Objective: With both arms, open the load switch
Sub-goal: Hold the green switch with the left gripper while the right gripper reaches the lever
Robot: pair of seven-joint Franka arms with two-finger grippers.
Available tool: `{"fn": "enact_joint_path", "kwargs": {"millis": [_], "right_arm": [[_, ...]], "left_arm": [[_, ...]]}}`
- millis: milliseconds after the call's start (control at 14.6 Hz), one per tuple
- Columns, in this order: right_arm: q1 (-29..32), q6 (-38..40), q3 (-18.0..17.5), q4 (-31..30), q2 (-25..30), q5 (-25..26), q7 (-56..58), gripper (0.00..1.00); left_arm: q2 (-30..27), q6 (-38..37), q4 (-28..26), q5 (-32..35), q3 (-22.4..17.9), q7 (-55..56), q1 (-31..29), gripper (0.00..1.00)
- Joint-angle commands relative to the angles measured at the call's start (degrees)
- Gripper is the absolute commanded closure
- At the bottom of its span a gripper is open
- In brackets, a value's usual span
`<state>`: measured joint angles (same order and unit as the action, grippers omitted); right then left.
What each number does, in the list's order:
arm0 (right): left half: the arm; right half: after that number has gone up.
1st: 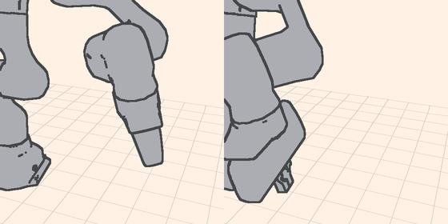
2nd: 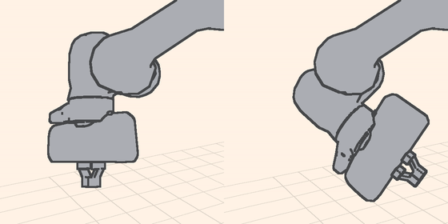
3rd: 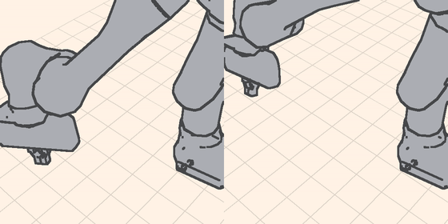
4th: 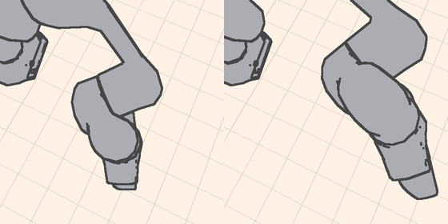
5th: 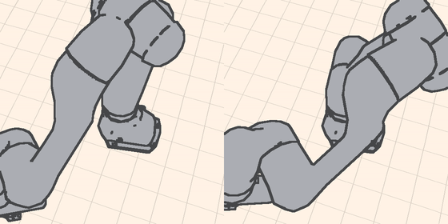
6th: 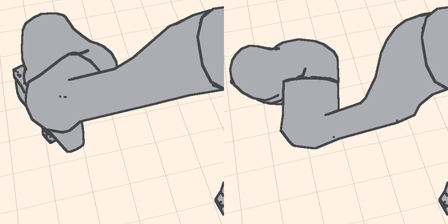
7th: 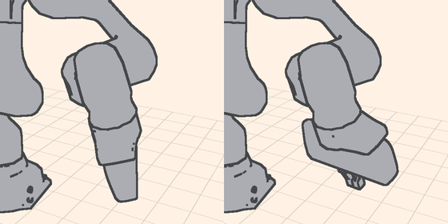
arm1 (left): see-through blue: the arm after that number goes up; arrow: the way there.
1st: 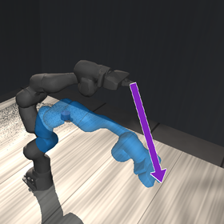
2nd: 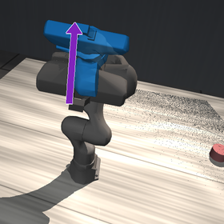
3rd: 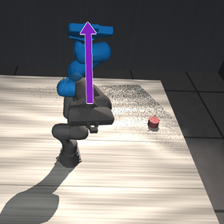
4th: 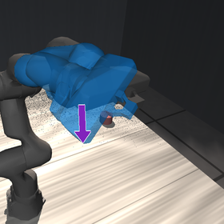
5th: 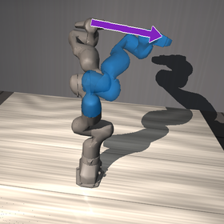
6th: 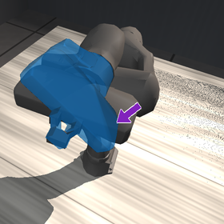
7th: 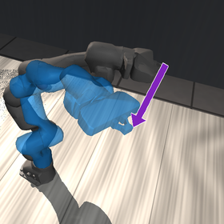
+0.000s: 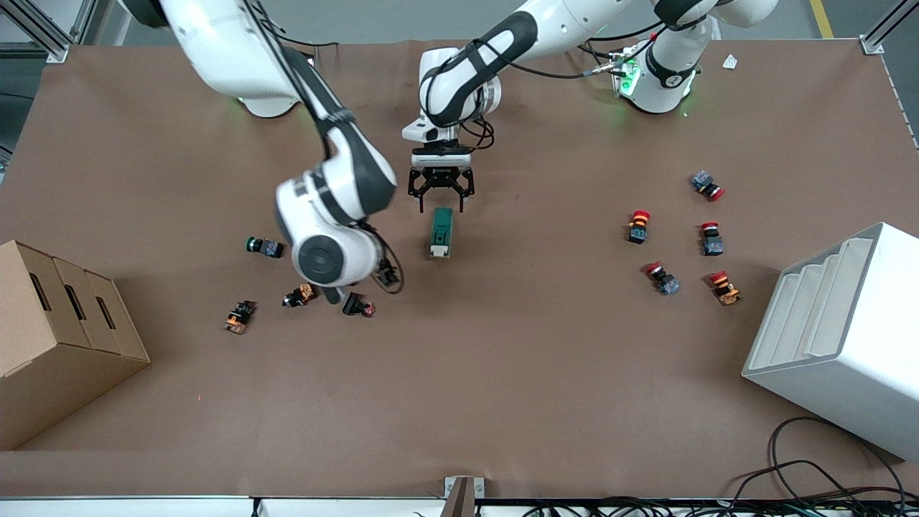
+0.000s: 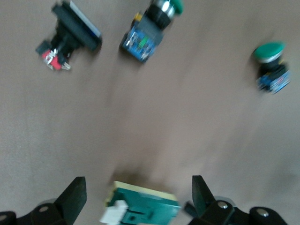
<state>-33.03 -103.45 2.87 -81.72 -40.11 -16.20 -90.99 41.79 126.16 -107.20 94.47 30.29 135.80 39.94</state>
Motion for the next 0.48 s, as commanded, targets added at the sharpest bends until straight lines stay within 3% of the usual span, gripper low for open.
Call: {"fn": "enact_joint_path", "kwargs": {"millis": [0, 410], "right_arm": [[-1.68, -1.57, 0.38, 4.12, -4.53, -1.38, -5.86, 0.00], [-6.87, -4.13, 0.38, 4.12, -7.97, -3.22, -13.15, 0.00]], "left_arm": [[2.68, -0.30, 0.59, 7.37, -0.49, 2.28, 0.06, 0.00], [5.14, -2.05, 1.38, 9.94, -0.84, 2.89, 0.58, 0.00]]}}
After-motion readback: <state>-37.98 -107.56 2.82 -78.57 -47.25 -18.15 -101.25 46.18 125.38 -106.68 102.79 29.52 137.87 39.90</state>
